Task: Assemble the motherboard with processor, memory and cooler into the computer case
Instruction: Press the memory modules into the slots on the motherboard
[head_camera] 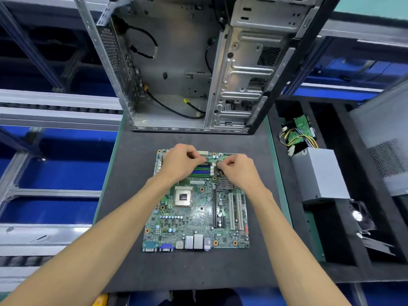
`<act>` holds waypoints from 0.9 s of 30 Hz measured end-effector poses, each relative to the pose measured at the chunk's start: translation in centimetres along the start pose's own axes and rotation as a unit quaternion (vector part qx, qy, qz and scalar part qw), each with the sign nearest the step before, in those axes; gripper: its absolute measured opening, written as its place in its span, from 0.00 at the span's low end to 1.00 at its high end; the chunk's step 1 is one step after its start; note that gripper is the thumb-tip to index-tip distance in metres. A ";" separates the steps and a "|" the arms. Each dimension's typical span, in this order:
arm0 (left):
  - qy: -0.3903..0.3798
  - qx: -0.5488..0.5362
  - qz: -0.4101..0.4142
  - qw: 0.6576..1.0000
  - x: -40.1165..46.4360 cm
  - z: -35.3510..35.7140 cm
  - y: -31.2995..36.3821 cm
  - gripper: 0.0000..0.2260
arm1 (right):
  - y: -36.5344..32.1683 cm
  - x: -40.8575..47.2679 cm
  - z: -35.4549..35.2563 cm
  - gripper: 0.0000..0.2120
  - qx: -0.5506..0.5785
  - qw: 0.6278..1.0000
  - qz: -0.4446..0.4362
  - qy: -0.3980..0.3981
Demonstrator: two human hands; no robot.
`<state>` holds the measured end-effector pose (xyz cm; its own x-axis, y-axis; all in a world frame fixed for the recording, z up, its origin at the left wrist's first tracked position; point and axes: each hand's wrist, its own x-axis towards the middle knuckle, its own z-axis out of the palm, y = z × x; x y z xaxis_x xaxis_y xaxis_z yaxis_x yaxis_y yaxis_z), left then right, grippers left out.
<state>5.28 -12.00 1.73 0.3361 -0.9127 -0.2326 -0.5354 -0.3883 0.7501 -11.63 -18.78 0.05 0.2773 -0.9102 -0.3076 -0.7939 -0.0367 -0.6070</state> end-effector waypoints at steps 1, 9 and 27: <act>-0.015 -0.005 -0.010 1.000 0.3 -0.1 0.1 0.10 | 0.0 0.0 0.1 0.16 0.008 1.000 0.000 -0.005; -0.032 0.026 -0.014 0.999 0.3 0.1 0.2 0.12 | -0.1 0.7 0.5 0.23 0.019 0.999 0.025 -0.041; 0.000 0.025 0.007 1.000 0.8 0.8 -0.8 0.12 | -1.1 0.6 0.8 0.21 0.038 0.998 -0.004 -0.055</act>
<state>5.36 -12.48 0.42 0.3283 -0.9181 -0.2219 -0.5784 -0.3812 0.7213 -10.12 -18.97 -0.05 0.3438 -0.8594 -0.3784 -0.7499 -0.0087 -0.6615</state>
